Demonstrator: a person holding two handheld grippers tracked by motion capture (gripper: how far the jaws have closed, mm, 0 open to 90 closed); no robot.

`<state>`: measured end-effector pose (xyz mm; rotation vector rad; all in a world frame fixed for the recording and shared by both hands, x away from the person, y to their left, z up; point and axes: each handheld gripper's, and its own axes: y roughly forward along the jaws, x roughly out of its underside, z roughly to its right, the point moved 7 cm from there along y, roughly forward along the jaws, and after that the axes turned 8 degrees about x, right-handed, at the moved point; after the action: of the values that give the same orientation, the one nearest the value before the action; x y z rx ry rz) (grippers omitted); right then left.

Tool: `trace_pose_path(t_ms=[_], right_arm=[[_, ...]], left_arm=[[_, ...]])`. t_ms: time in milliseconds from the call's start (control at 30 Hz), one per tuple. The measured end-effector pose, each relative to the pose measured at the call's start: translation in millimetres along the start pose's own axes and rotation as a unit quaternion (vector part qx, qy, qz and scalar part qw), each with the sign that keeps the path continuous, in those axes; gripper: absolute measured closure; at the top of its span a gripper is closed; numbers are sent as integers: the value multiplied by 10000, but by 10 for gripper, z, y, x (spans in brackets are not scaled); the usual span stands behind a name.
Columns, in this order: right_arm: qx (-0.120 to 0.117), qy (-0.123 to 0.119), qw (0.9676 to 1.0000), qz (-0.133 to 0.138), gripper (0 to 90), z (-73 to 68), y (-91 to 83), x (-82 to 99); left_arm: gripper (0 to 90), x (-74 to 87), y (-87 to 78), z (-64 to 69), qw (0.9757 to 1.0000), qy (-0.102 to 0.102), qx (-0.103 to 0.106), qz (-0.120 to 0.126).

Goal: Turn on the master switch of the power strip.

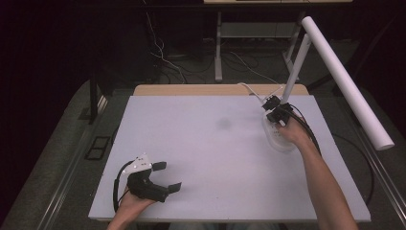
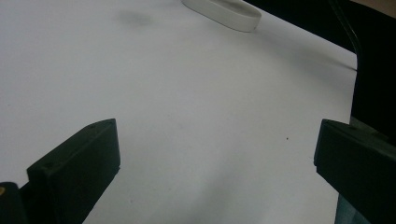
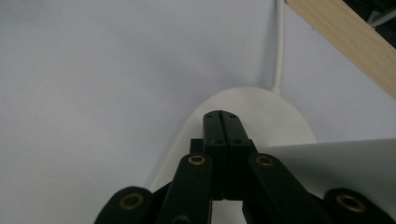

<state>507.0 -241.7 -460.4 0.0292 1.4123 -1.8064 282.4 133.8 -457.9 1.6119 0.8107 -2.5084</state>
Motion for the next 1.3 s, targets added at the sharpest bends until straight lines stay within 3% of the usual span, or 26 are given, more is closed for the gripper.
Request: trace_pose_path(t_ms=[367,767,1033,1133,1167,1200,1300], right_arm=[[-192,39,9992,350,897,-46,-304,-120],[-473,150,9963,707,881,-152,-597,-205],[-833,376,9913,951,644,-249,-807,-226],[-875,447,9895,1060,520,-277,-881,-211],[-934,512,9882,1098,421,-302,-924,-185],[-934,512,9882,1098,421,-302,-924,-185],[-1116,610,9842,1228,275,-353,-992,-136]], left_arm=[[0,0,6,12,10000,10,13,1],[0,-4,10,18,10000,9,27,5],[0,-9,27,26,10000,25,55,-11],[0,-11,31,28,10000,20,66,-9],[0,-13,31,29,10000,22,70,-2],[0,-14,32,31,10000,18,73,6],[0,-17,39,36,10000,24,83,15]])
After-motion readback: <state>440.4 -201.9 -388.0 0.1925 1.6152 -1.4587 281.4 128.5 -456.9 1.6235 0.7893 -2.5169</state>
